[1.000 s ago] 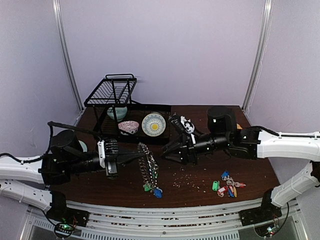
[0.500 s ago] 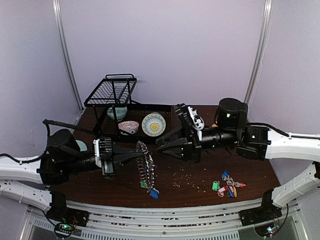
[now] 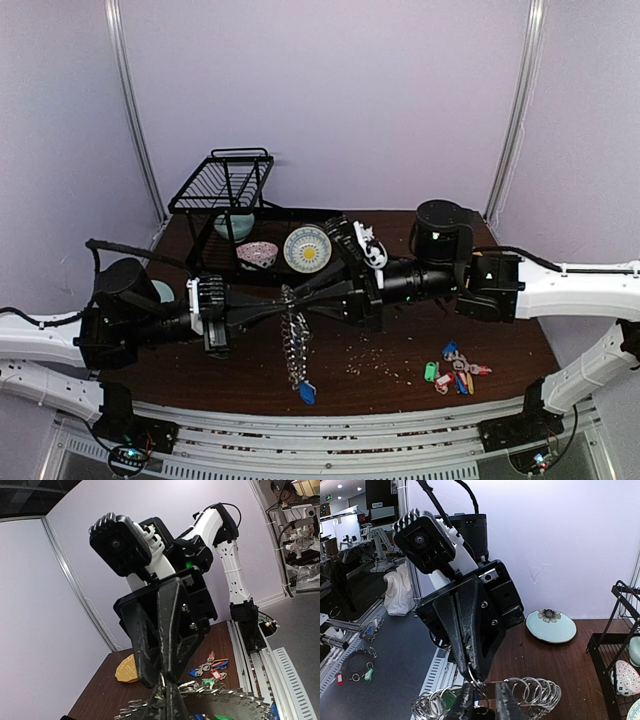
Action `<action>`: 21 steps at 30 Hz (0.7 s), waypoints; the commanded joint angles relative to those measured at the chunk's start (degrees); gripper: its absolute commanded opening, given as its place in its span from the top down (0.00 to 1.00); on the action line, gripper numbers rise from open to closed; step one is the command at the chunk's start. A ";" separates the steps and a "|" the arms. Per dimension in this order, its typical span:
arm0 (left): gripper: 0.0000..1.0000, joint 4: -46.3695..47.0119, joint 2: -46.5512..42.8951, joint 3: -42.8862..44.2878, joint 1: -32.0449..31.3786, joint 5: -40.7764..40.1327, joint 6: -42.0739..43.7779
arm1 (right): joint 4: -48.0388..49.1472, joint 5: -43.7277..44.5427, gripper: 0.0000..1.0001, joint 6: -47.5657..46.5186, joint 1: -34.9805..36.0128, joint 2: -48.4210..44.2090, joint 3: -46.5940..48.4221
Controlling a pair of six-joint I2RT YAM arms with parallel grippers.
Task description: Put the keys on the keyring
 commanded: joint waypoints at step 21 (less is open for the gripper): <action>0.67 -9.64 4.21 10.36 0.77 -5.10 0.23 | -42.24 22.44 1.00 -13.14 1.68 -1.47 18.94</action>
